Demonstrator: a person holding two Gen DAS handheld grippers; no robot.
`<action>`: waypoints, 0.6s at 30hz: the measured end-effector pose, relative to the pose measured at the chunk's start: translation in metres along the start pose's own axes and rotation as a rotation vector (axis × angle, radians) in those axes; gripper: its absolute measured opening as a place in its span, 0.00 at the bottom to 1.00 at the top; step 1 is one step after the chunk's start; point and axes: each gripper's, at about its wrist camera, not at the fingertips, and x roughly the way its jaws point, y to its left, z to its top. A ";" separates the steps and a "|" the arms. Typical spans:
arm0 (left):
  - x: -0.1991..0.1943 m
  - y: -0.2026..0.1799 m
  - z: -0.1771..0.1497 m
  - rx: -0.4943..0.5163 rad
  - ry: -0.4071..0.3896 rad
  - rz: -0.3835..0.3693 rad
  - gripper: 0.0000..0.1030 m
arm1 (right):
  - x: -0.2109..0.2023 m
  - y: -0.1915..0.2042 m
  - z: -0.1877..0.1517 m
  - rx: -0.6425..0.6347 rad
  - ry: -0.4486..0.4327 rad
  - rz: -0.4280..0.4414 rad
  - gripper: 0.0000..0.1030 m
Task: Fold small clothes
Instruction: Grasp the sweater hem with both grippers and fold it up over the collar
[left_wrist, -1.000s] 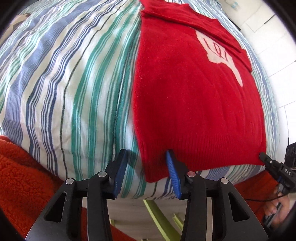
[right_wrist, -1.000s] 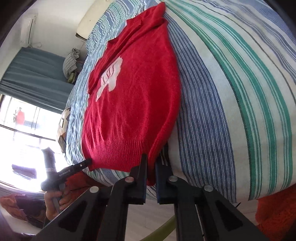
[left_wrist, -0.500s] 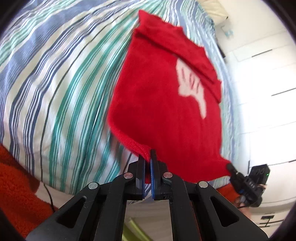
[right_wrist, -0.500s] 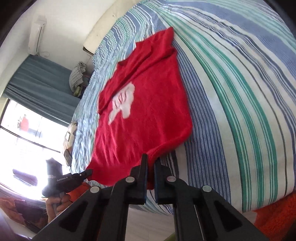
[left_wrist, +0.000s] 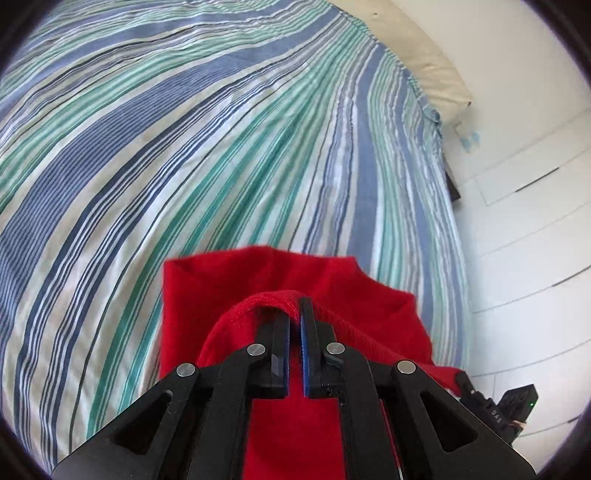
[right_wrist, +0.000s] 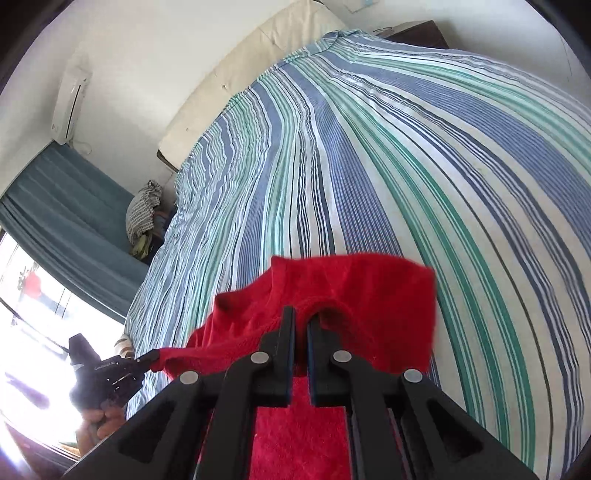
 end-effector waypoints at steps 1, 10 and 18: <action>0.011 0.001 0.008 -0.012 0.002 0.039 0.06 | 0.014 -0.004 0.008 0.023 0.008 0.016 0.07; -0.021 0.018 0.015 0.067 -0.195 0.229 0.86 | 0.011 0.016 0.013 -0.134 -0.061 -0.055 0.36; 0.007 -0.009 -0.102 0.540 -0.041 0.310 0.91 | 0.027 0.000 -0.084 -0.415 0.231 -0.176 0.29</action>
